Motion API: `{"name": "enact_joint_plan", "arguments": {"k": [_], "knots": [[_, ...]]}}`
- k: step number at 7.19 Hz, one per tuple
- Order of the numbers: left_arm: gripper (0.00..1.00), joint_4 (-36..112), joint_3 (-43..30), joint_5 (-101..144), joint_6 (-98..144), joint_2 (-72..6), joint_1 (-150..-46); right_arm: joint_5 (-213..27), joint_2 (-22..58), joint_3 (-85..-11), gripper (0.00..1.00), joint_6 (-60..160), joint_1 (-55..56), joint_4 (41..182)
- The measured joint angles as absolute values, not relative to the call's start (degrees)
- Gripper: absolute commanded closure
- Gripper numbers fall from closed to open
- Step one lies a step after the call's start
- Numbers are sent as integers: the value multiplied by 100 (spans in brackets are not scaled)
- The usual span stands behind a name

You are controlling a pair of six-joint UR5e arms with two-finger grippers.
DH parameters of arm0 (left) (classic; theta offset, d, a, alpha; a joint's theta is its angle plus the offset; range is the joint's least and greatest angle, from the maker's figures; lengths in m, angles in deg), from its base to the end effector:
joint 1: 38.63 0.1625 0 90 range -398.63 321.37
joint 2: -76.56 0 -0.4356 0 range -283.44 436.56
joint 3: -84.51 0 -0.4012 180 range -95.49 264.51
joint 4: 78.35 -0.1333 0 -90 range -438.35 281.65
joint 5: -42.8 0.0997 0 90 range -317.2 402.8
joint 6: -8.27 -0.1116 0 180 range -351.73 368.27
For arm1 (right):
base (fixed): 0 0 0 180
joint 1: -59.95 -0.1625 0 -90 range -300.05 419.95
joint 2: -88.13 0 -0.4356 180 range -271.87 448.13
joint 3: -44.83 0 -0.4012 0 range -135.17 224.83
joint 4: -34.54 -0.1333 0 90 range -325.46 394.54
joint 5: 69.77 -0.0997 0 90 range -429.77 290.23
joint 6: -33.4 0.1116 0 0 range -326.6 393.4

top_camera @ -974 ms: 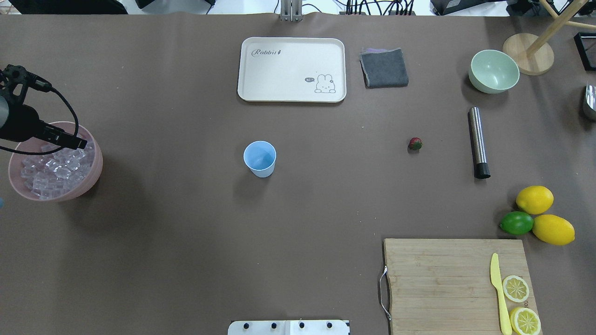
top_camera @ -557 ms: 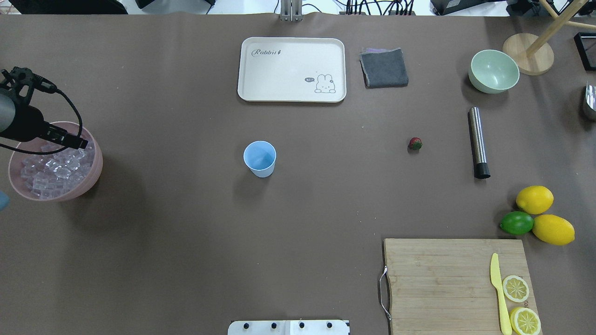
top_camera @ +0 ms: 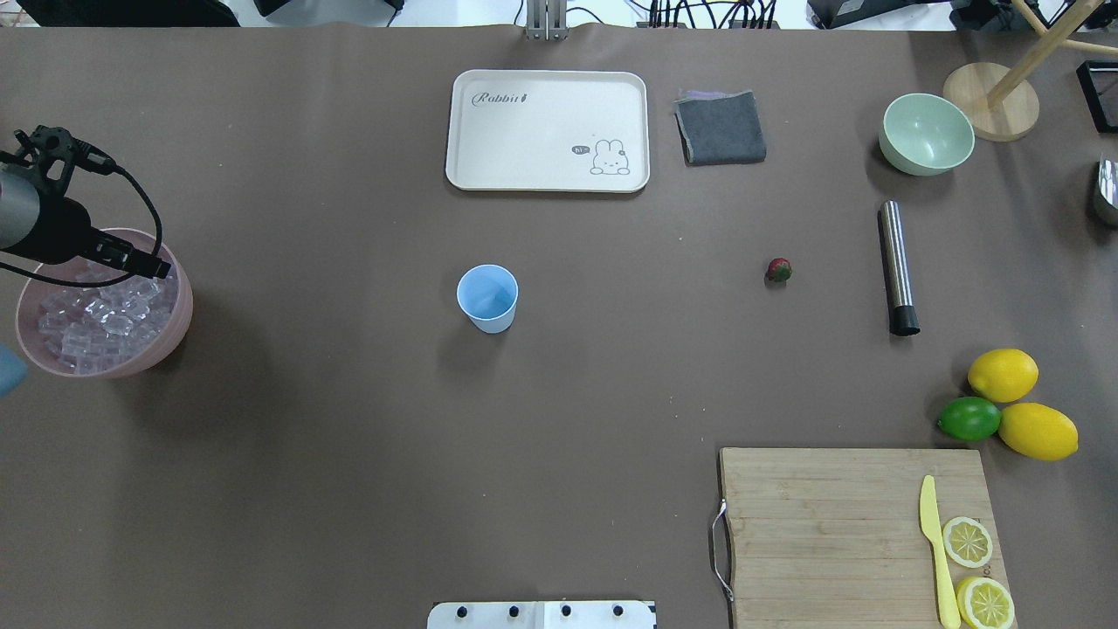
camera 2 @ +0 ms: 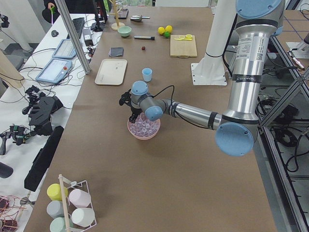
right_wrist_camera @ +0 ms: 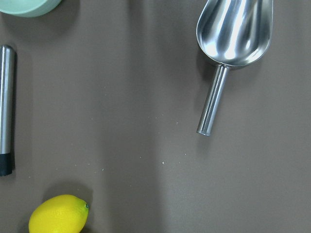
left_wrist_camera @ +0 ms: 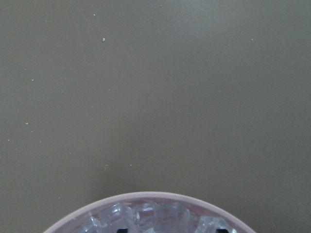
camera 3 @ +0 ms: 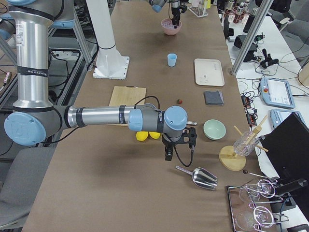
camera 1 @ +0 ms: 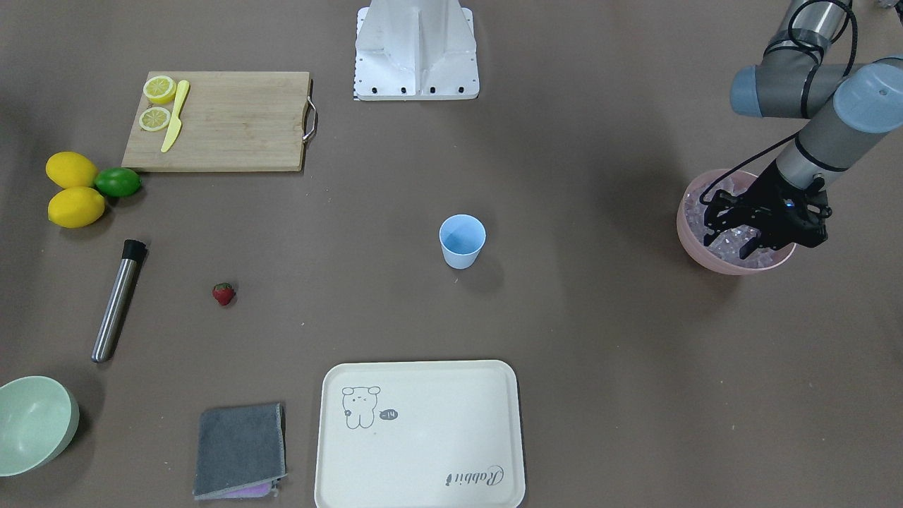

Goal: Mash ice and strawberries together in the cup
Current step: 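Lower the left gripper toward the ice cubes in the pink bowl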

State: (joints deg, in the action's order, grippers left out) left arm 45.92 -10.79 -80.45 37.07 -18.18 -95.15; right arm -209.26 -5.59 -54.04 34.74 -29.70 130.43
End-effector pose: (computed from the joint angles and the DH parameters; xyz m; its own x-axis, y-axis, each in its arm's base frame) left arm 0.2530 -0.5132 0.5238 0.6163 0.3967 -0.6803 -0.1117 0.8992 0.4231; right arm 0.0456 -0.4704 0.6349 0.6496 0.0292 0.7597 -0.0091 0.9995 -0.0307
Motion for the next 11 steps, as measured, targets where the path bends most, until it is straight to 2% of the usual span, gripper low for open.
{"name": "enact_joint_plan", "arguments": {"k": [5,6,8,9,11], "knots": [[33,4589,-1049,-8040,3708,-1825,-9482,-20926,-565,-5399,0,3477,-2970,13043],[49,4590,-1018,-8028,3711,-1830,-9450,-20926,-564,-5398,0,3480,-2970,13043],[92,4592,-993,-8019,3720,-1833,-9406,-20926,-549,-5396,0,3481,-2970,13043],[100,4592,-993,-8027,3711,-1831,-9403,-20926,-544,-5399,0,3481,-2970,13043],[100,4592,-1005,-8054,3709,-1828,-9400,-20926,-540,-5411,0,3480,-2970,13043]]}}
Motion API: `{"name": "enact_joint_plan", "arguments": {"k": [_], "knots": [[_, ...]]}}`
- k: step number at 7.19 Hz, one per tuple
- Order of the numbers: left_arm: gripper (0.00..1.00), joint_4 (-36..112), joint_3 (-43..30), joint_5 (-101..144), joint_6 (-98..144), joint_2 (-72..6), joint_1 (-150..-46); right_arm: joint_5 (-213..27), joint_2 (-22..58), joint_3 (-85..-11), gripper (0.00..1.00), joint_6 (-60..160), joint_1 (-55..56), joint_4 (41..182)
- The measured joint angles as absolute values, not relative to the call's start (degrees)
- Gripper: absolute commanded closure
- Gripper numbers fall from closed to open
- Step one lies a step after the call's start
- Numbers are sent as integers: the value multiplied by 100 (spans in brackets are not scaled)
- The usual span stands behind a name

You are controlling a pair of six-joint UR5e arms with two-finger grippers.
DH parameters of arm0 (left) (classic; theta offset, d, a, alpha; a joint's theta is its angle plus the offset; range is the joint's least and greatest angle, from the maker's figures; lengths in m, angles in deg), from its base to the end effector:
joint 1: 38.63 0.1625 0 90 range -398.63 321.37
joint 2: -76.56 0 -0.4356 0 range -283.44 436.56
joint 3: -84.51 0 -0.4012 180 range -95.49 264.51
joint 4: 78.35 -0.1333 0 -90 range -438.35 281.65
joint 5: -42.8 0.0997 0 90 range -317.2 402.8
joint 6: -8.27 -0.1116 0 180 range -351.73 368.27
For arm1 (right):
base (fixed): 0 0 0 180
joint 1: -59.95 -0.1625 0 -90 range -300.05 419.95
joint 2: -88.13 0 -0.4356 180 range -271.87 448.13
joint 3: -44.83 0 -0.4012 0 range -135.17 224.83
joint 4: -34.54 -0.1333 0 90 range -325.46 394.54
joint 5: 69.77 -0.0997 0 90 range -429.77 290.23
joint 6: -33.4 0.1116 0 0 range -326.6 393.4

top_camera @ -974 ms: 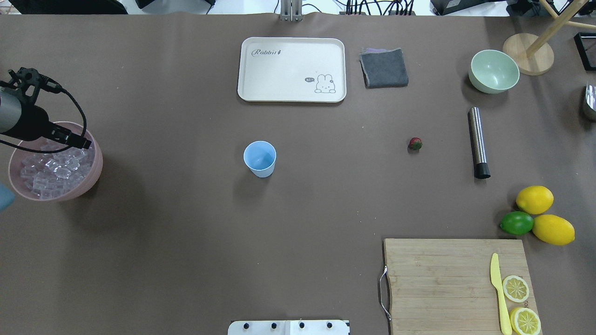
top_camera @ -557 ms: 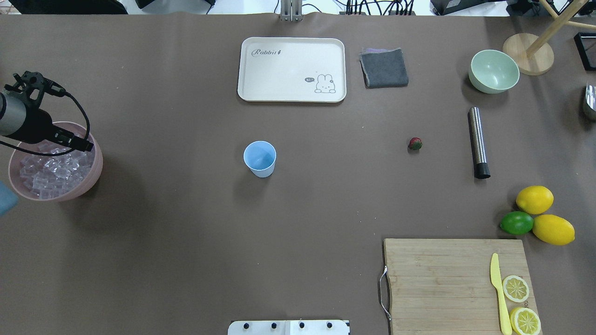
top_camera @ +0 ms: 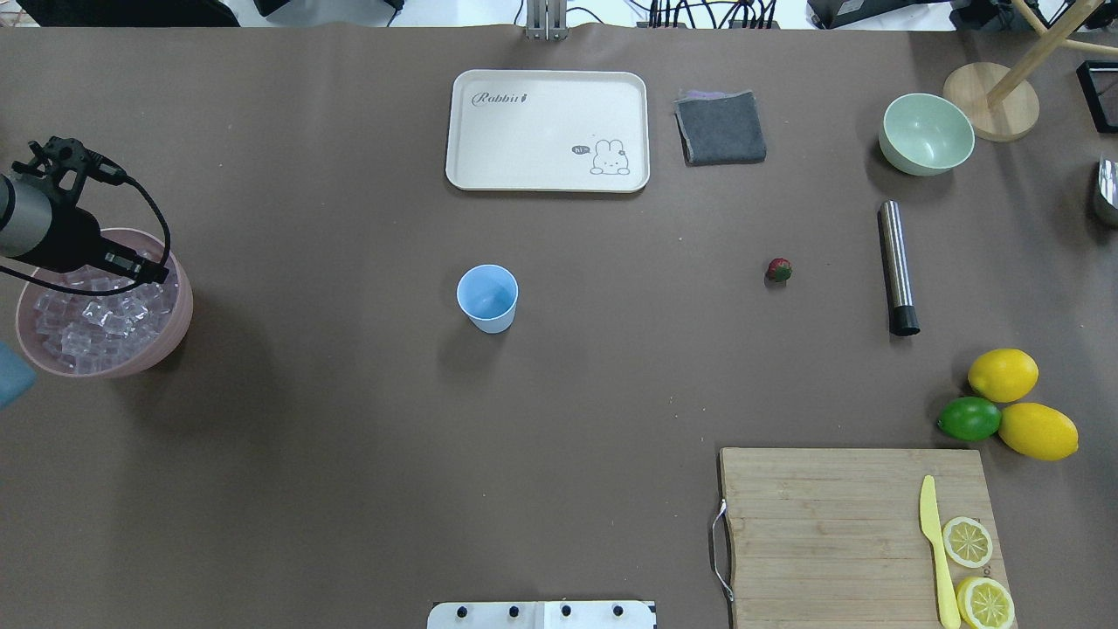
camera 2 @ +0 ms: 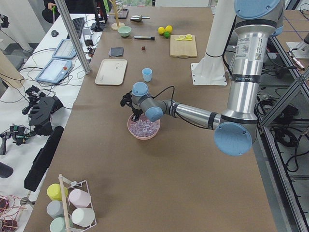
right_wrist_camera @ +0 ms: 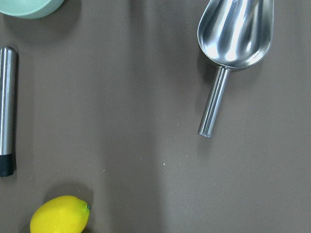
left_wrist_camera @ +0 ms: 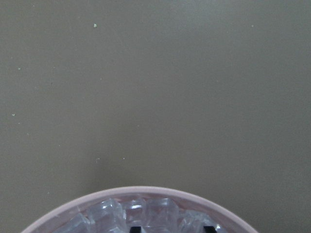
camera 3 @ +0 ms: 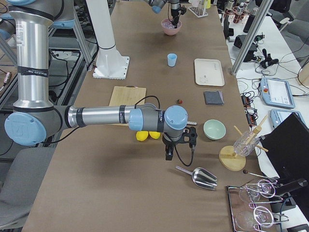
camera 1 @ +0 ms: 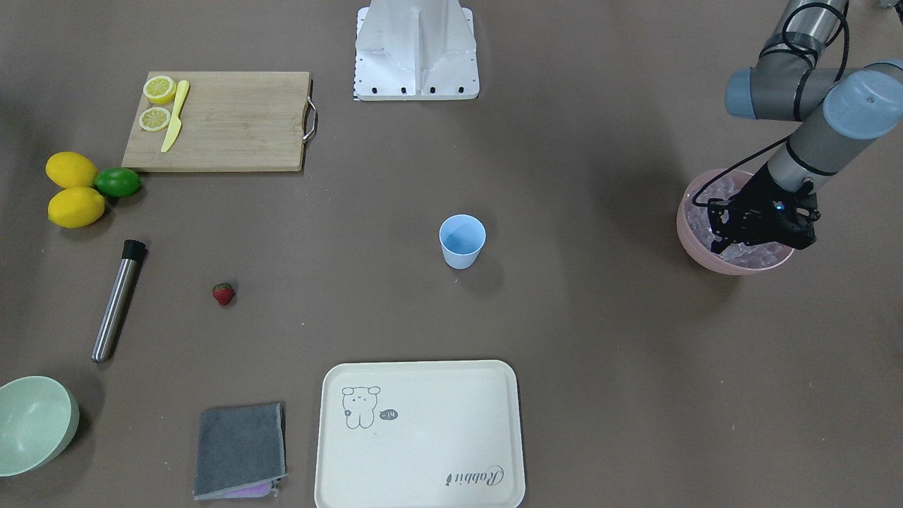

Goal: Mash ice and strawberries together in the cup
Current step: 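Lower the left gripper toward the ice cubes in the pink bowl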

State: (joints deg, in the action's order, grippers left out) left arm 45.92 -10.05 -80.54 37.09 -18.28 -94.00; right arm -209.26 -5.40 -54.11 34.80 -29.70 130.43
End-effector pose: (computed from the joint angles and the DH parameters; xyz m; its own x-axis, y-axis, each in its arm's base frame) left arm 0.2642 -0.5091 0.5296 0.6115 0.4026 -0.6812 -0.1327 0.9009 0.4133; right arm 0.0456 -0.4720 0.6328 0.6496 0.0268 0.7598 -0.0098 0.9996 -0.0269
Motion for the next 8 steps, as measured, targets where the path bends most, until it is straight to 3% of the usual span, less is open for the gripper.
{"name": "enact_joint_plan", "arguments": {"k": [1,2,3,8], "knots": [[88,4592,-1013,-8062,3709,-1828,-9400,-20926,-539,-5412,0,3481,-2970,13043],[12,4592,-1022,-8069,3709,-1828,-9401,-20926,-539,-5412,0,3481,-2970,13043],[4,4594,-1027,-8071,3707,-1828,-9402,-20926,-539,-5409,0,3481,-2970,13043],[3,4596,-995,-8037,3704,-1935,-9408,-20926,-546,-5396,0,3481,-2970,13043]]}}
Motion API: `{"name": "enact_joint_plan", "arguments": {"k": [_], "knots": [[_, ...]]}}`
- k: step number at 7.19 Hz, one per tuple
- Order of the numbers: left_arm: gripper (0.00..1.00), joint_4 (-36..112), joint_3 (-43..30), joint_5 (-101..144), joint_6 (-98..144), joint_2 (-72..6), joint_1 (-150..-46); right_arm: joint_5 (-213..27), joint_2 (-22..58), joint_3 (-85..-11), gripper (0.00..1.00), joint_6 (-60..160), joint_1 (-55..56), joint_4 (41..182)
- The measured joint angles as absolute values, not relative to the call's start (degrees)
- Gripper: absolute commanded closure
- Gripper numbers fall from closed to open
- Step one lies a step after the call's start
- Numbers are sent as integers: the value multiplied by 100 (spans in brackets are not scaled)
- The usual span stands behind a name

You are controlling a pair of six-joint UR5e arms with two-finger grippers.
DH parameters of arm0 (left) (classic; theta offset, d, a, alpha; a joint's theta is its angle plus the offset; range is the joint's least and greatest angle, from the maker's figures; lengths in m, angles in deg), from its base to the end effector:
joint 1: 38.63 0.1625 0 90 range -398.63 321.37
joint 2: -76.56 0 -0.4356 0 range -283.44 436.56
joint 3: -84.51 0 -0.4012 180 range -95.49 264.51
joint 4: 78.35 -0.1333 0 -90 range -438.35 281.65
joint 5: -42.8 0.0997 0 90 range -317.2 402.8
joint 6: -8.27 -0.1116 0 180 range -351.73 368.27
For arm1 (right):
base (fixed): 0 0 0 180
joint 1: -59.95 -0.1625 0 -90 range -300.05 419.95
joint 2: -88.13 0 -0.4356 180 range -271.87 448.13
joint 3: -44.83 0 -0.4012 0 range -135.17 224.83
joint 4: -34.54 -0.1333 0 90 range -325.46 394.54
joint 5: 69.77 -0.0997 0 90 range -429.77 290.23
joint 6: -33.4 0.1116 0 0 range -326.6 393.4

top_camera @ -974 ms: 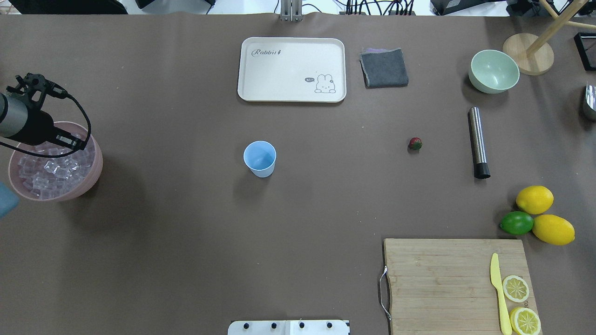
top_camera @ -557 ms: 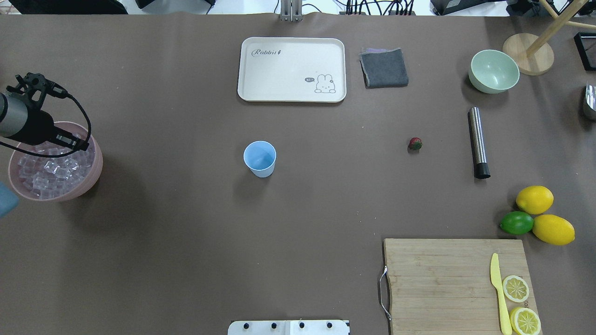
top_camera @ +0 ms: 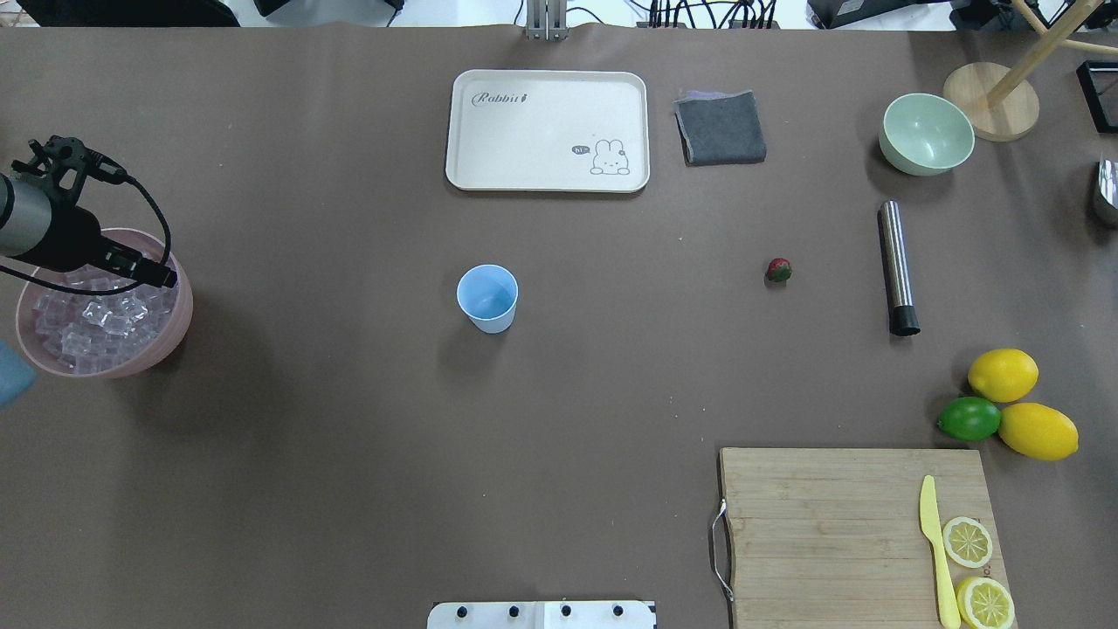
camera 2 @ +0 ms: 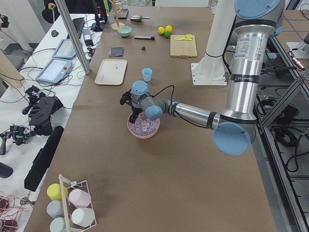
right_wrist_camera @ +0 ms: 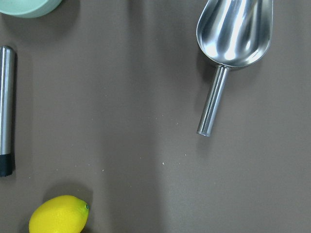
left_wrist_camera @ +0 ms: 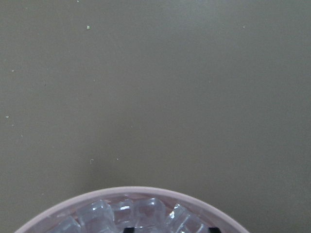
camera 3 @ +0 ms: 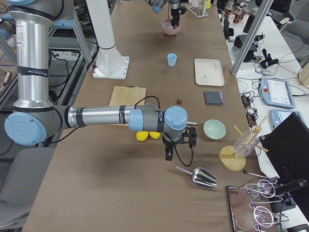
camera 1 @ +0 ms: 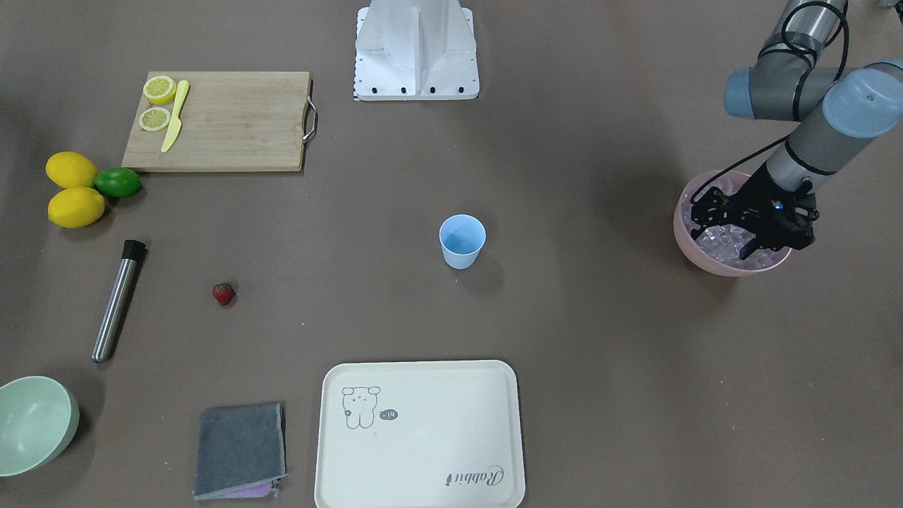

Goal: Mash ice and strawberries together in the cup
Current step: 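Lower the left gripper toward the ice cubes in the pink bowl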

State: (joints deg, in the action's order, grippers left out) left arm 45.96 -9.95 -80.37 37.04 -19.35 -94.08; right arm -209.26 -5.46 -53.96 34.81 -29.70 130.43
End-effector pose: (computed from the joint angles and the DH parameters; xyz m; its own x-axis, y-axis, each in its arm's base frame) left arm 0.2672 -0.5154 0.5199 0.6072 0.4120 -0.6794 -0.1267 0.8943 0.4291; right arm 0.0456 -0.4714 0.6346 0.6496 0.0298 0.7597 -0.0099 0.9995 -0.0307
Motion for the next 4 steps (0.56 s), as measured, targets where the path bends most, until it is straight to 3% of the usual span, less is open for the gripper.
{"name": "enact_joint_plan", "arguments": {"k": [4], "knots": [[4,4586,-866,-8016,3698,-2104,-9412,-20924,-534,-5390,0,3480,-2970,13043]]}}
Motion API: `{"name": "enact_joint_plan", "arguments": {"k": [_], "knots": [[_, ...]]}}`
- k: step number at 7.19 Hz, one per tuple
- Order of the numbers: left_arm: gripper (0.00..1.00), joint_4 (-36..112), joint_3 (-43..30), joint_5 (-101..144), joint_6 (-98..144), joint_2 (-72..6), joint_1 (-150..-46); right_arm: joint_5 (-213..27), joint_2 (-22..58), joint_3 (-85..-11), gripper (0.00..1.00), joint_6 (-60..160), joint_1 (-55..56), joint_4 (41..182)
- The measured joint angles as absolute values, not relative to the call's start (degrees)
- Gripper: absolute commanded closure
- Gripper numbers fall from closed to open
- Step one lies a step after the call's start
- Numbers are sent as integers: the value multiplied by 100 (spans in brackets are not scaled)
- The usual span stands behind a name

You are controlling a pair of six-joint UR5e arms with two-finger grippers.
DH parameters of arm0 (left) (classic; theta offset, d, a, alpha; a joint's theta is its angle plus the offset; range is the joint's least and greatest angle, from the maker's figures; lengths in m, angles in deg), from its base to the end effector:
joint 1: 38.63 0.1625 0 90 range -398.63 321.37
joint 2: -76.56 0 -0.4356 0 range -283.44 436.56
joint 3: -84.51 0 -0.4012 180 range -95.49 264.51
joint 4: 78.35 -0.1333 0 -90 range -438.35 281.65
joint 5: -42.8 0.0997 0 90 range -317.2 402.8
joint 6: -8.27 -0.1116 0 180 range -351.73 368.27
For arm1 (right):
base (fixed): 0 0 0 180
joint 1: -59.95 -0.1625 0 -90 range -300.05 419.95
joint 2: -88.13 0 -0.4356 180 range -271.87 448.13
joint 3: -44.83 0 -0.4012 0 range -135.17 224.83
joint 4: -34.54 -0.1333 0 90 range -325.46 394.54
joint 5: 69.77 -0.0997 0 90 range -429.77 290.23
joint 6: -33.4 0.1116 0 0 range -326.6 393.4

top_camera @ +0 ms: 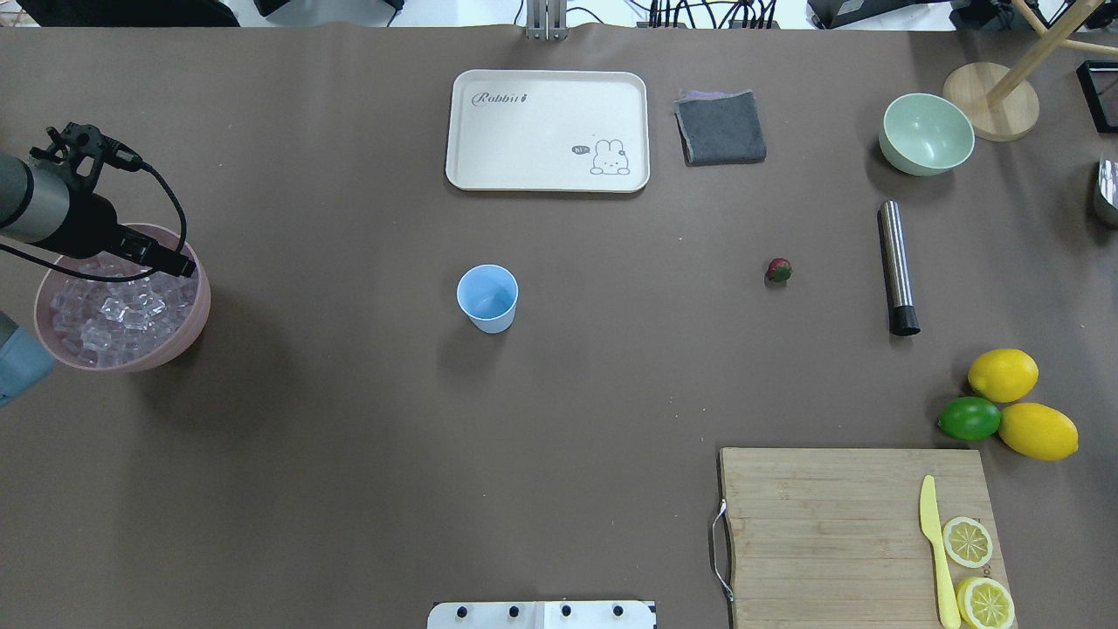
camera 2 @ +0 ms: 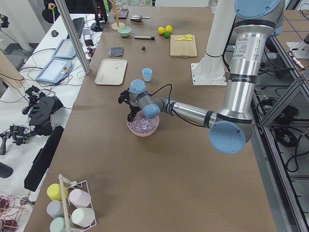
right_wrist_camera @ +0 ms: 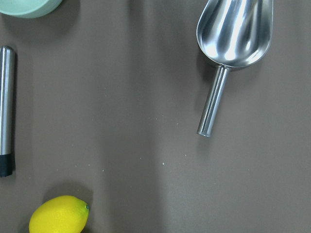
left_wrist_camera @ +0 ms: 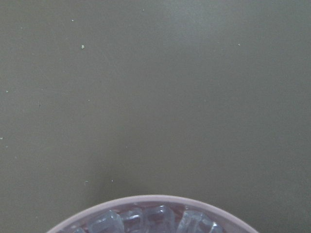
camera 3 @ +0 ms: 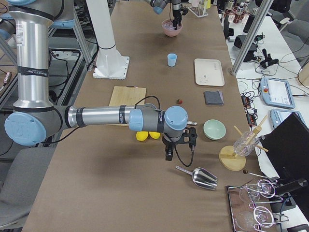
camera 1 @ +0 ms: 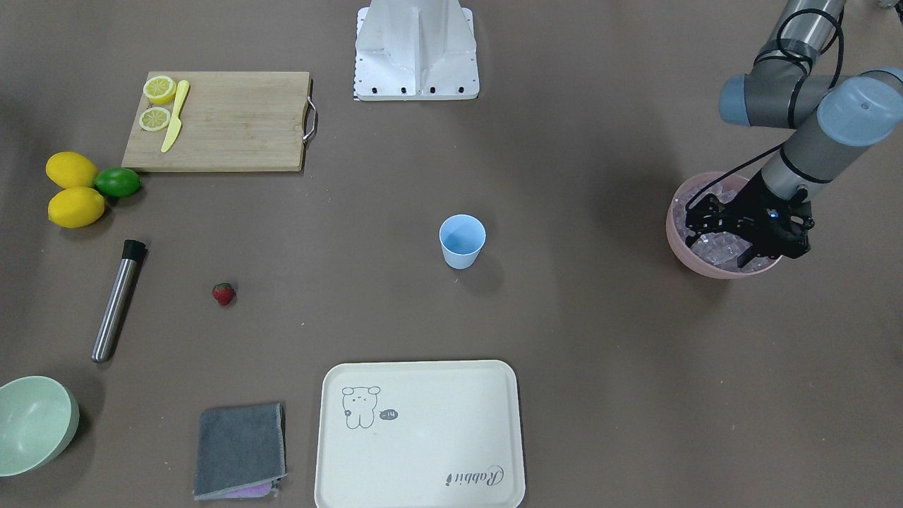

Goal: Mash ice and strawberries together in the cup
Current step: 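Lower the left gripper toward the ice cubes in the pink bowl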

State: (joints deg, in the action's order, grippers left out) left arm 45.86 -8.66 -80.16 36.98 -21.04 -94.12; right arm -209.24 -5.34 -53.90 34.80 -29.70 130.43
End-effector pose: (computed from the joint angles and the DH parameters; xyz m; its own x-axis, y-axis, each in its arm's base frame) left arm 0.2736 -0.5260 0.5151 0.6078 0.4149 -0.6771 -0.1240 0.8918 0.4351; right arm 0.0456 -0.4723 0.6341 0.6498 0.0288 0.7595 -0.0098 0.9995 -0.0296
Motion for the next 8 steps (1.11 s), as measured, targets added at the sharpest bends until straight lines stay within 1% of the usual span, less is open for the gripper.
{"name": "enact_joint_plan", "arguments": {"k": [6,7,8], "knots": [[4,4579,-826,-8010,2872,-2146,-9426,-20917,-564,-5376,0,3473,-2970,13043],[6,4582,-820,-8008,2855,-2155,-9426,-20917,-582,-5367,0,3472,-2970,13043],[16,4583,-817,-8007,2850,-2164,-9425,-20917,-602,-5364,0,3472,-2970,13043]]}}
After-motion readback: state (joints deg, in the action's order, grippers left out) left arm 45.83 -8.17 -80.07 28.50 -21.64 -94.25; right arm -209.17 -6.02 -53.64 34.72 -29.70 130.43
